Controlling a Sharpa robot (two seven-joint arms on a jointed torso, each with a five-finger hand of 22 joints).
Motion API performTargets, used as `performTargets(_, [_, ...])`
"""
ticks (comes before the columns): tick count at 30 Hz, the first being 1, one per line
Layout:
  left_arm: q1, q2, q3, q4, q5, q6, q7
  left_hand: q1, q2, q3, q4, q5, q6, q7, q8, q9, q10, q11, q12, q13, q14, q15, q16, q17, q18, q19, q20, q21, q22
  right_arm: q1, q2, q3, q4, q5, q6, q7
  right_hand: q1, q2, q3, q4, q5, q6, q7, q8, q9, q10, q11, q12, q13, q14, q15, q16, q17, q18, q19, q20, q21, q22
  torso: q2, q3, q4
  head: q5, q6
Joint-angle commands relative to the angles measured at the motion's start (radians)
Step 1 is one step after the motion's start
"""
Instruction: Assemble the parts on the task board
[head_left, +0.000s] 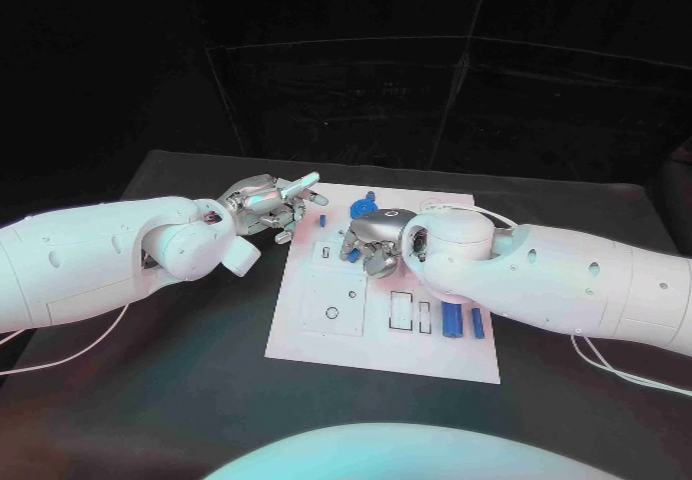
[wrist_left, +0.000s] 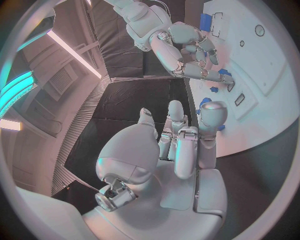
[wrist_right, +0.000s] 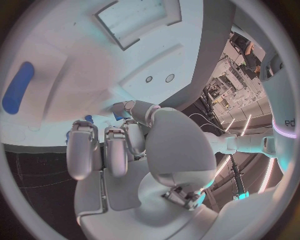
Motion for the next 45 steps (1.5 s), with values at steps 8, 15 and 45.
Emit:
performTargets(8, [0.001, 0.002, 0.001, 0.000, -0.003, 0.011, 0.002, 0.009, 0.001, -0.006, -0.003, -0.003, -0.007, 0.003, -0.005, -0.001, -0.006, 0.003, -0.006, -0.001, 0.083, 0.008, 0.002, 0.194, -0.009, 0.005, 0.004, 0.004, 0.001, 0.001, -0.001, 0.000, 0.004, -0.008, 0.028, 0.006, -0.011, 0.002, 0.001, -0.007, 0.003, -0.007, -0.002, -0.002, 0.002, 0.003, -0.005, 0.004, -0.001, 0.103, -0.007, 0.004, 0.245, 0.000, 0.018, -0.009, 0.002, 0.054, -0.001, -0.0002, 0.0000, 0.000, -0.002])
performTargets(15, [0.001, 0.003, 0.001, -0.002, -0.003, 0.012, 0.001, 0.009, 0.001, -0.006, -0.003, -0.003, -0.007, 0.003, -0.005, -0.001, -0.006, 0.003, -0.006, -0.001, 0.083, 0.008, 0.002, 0.194, -0.009, 0.005, 0.004, 0.004, 0.001, 0.001, -0.003, 0.000, 0.007, -0.010, 0.031, 0.005, -0.011, 0.002, 0.001, -0.007, 0.003, -0.006, -0.002, -0.002, 0.002, 0.004, -0.005, 0.004, -0.001, 0.103, -0.007, 0.004, 0.245, 0.000, 0.018, -0.009, 0.002, 0.053, 0.000, 0.0002, 0.0002, 0.000, -0.002])
performTargets(45, [0.002, 0.010, 0.001, -0.026, -0.103, -0.013, -0.017, 0.053, -0.029, -0.008, -0.043, -0.002, -0.019, 0.008, -0.011, -0.005, -0.011, 0.007, -0.009, -0.003, 0.080, 0.012, -0.002, 0.184, -0.007, 0.000, 0.007, -0.004, -0.010, 0.002, -0.103, -0.001, 0.084, 0.228, -0.294, 0.381, -0.060, -0.019, -0.114, 0.027, -0.106, 0.111, 0.071, 0.045, 0.022, -0.023, 0.063, -0.044, -0.054, 0.102, 0.044, 0.000, 0.238, -0.001, 0.014, 0.024, -0.005, 0.046, -0.004, 0.0016, -0.0034, -0.001, 0.008])
